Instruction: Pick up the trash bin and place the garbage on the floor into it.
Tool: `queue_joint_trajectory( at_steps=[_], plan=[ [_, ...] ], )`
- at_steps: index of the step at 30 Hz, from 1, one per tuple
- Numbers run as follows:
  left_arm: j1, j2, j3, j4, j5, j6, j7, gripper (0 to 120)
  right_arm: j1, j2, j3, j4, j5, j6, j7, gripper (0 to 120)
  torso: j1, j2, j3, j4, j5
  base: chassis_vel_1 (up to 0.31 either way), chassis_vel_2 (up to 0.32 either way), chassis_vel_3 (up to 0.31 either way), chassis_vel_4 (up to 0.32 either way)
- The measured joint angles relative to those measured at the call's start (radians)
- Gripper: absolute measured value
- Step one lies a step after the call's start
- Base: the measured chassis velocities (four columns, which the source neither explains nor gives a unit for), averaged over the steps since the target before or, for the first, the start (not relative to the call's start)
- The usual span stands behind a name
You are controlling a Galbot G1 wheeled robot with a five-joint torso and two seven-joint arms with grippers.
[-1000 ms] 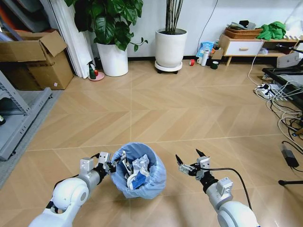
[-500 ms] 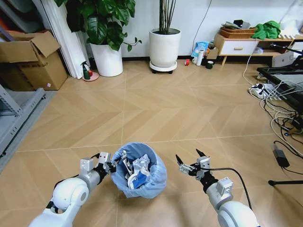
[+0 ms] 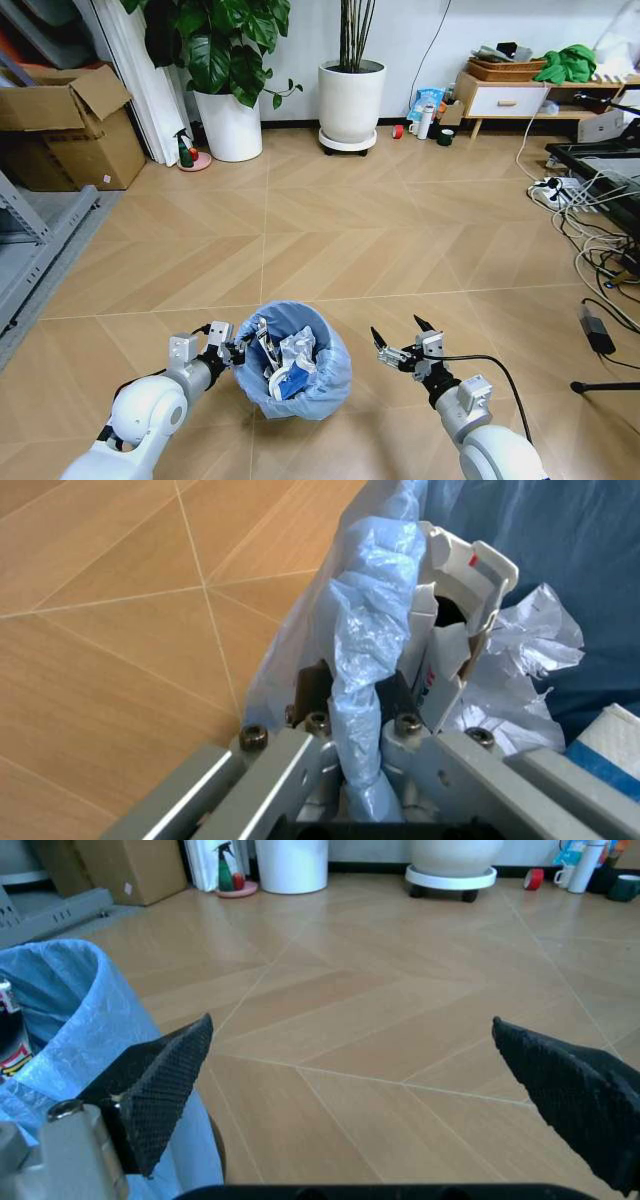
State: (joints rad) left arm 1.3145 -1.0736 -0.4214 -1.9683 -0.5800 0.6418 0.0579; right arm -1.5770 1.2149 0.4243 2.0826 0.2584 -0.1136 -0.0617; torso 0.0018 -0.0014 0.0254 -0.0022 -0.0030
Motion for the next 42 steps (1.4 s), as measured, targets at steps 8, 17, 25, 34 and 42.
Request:
queue_joint_trajectory(
  at_steps=[8,17,25,34,42],
  plan=[
    [0.000,0.000,0.000,0.000,0.000,0.000,0.000,0,0.000,0.000,0.000,0.000,0.000,0.000,0.000,100,0.000,0.000,0.000,0.0000,0.0000,0.000,0.000,0.000,0.000],
    [0.001,-0.001,-0.002,0.000,0.001,-0.010,-0.003,0,-0.003,0.045,0.070,0.021,0.054,-0.006,0.070,100,0.000,0.000,0.000,-0.0001,0.0002,0.000,0.000,0.000,0.000],
    [0.019,-0.027,-0.057,0.000,0.019,-0.218,-0.081,0,-0.006,0.083,0.104,0.028,0.092,-0.009,0.110,100,0.000,0.000,0.000,0.0000,-0.0002,0.000,0.000,0.000,0.000],
    [0.016,-0.037,-0.092,0.029,0.018,-0.205,-0.237,0,-0.008,0.084,0.103,0.018,0.090,-0.007,0.107,100,0.000,0.000,0.000,-0.0001,-0.0003,0.000,0.000,0.000,0.000],
    [0.031,-0.045,-0.114,0.001,-0.050,-0.044,-0.478,0,-0.003,0.092,0.100,0.005,0.082,-0.006,0.103,100,0.000,0.000,0.000,0.0000,0.0001,0.000,0.000,0.000,0.000]
  ],
)
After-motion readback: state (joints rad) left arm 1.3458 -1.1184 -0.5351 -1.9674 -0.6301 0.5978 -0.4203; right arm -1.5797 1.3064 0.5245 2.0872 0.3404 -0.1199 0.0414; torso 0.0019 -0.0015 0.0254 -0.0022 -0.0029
